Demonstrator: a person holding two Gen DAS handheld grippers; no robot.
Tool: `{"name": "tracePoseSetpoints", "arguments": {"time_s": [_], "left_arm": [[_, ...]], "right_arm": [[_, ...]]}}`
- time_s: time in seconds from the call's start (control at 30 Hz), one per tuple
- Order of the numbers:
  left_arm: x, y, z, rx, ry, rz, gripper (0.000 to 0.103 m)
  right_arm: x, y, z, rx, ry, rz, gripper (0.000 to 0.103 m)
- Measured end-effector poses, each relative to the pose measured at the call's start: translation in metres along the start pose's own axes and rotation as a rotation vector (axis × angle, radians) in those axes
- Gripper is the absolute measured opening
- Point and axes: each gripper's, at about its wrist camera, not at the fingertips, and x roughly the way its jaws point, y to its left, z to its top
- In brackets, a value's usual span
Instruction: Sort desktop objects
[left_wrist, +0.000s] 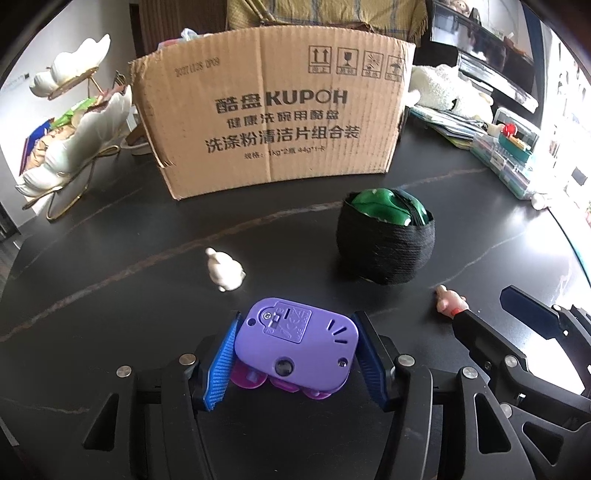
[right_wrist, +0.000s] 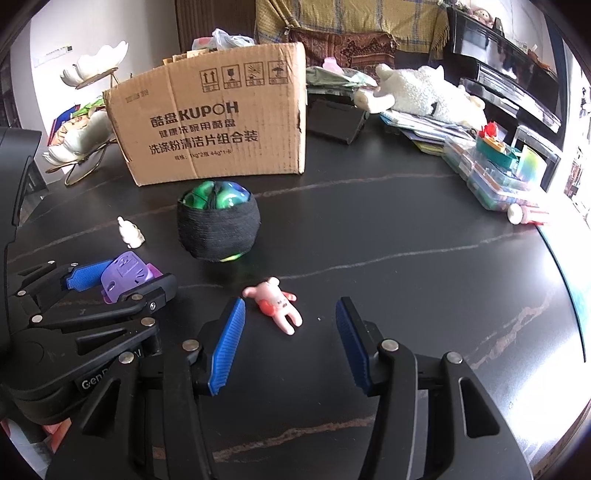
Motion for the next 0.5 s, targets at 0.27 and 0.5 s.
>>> {"name": "tracePoseSetpoints", "arguments": {"time_s": [0.27, 0.5], "left_arm": [[0.006, -0.001, 0.002, -0.001, 0.005, 0.011, 0.055], [0.014, -0.002, 0.005, -0.005, 0.018, 0.025, 0.055]], "right_arm": [[0.013, 0.002, 0.005, -0.007, 0.025, 0.02, 0.043], [0.022, 0.001, 0.007, -0.015, 0.034, 0.025, 0.041]]}}
